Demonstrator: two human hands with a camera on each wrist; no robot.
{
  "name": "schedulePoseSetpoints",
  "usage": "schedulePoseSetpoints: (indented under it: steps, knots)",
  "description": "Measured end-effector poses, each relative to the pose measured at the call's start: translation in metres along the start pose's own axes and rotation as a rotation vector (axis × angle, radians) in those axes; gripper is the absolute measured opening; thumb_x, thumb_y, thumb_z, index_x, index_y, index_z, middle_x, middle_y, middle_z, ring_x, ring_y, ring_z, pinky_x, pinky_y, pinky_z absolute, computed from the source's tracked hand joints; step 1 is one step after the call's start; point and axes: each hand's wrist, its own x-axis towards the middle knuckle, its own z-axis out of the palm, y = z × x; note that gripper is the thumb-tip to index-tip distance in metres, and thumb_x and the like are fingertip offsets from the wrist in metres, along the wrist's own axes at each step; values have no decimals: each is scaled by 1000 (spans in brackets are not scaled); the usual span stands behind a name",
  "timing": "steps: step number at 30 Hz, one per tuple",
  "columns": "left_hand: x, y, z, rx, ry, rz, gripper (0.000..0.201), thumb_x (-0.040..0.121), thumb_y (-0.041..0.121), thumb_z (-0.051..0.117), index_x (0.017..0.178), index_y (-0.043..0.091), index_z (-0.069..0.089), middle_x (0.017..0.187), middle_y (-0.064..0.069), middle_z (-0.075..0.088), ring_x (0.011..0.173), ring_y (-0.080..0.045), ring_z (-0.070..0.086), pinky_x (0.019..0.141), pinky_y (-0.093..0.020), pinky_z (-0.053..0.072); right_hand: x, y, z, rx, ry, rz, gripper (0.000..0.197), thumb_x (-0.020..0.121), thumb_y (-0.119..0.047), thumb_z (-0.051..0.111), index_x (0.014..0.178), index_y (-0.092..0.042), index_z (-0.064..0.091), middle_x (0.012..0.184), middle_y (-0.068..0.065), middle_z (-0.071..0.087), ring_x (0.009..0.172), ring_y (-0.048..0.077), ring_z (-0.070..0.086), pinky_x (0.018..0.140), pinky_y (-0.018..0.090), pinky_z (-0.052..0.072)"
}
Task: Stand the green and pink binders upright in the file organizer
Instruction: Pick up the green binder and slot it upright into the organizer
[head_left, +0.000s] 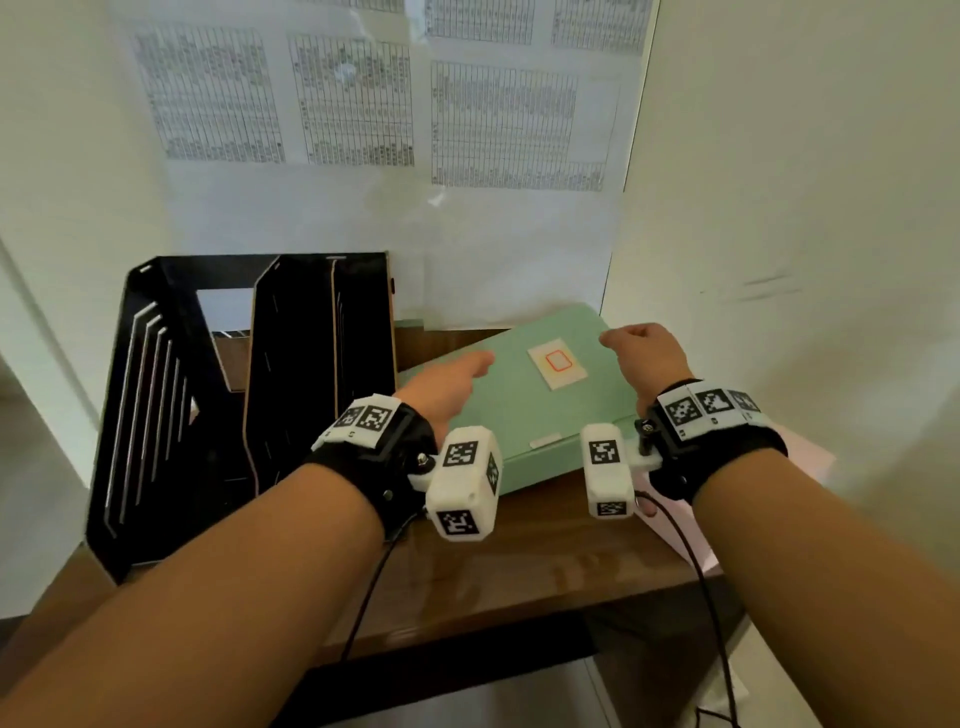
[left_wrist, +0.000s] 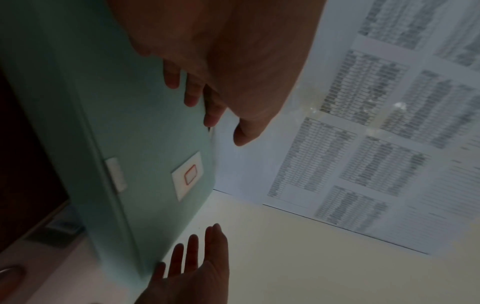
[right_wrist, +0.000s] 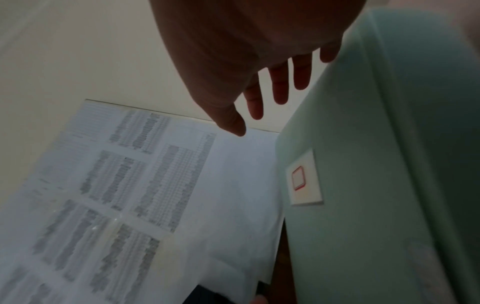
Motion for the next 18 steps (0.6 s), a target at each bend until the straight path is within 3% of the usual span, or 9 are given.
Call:
schedulePoseSetpoints:
  steps: [2, 6, 10, 14, 18]
  knots:
    - [-1, -10, 6, 48, -38, -8, 44, 104, 31, 38, 144, 17, 46, 153, -3, 45, 143, -25, 37, 115, -38, 28, 6, 11, -5, -70, 14, 64, 54, 69, -45, 62, 117, -22, 61, 126, 10, 59, 113, 33, 56, 100, 47, 45]
    - [-2, -25, 14, -3, 24, -103, 56, 95, 41, 52, 144, 13, 49, 152, -3, 45, 142, -26, 39, 101, -32, 30, 12, 26, -13, -200, 11, 157, 63, 80, -40, 64, 137, -18, 49, 139, 17, 47, 122, 38, 50, 98, 41, 42]
    - [-6, -26, 20, -2, 51, -130, 62, 94, 42, 56, 146, 10, 46, 154, -12, 42, 144, -28, 36, 110, -36, 29, 12, 35, -19, -195, -39, 225, 72, 77, -42, 65, 139, -10, 45, 133, 19, 53, 116, 38, 54, 95, 43, 45]
    - [-5, -26, 16, 25, 45, -120, 57, 96, 41, 52, 145, 12, 47, 155, -12, 40, 145, -28, 34, 114, -37, 27, 10, 36, -20, -134, -88, 272, 60, 81, -38, 64, 127, -1, 53, 107, 13, 58, 92, 33, 57, 83, 39, 50]
    - [-10, -25, 15, 32, 46, -131, 55, 97, 41, 50, 145, 14, 47, 156, -13, 39, 145, -30, 33, 113, -37, 27, 4, 32, -28, -28, -167, 298, 36, 93, -28, 55, 120, -4, 53, 112, 18, 52, 88, 27, 52, 84, 38, 45]
